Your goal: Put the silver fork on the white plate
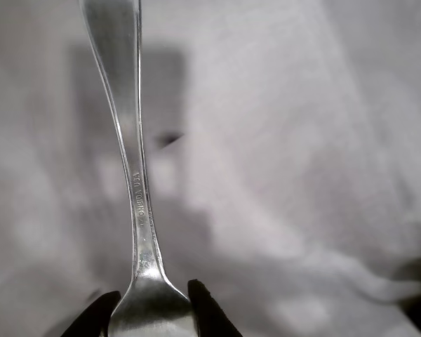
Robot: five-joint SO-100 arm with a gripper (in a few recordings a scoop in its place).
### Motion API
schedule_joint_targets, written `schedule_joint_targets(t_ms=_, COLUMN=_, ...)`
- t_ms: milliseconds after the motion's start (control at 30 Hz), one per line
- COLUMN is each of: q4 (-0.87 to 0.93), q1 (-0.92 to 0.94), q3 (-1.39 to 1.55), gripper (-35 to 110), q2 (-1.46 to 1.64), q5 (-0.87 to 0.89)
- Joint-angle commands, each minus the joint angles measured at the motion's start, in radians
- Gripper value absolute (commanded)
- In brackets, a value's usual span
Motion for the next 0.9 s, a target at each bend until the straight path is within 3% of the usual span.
schedule_joint_targets(t_ms=0, q4=0.066, q1=-0.091, q3=-0.029, gripper=0, q2=0.104, q5=0.055)
schedule_joint_targets(t_ms=467, q4=0.08, q1=-0.63, q3=-0.046, gripper=0, q2=0.115, q5=0.345)
schedule_joint_targets(t_ms=867, q4=-0.025, q1=-0.676, q3=-0.077, gripper=0, q2=-0.095, q5=0.374)
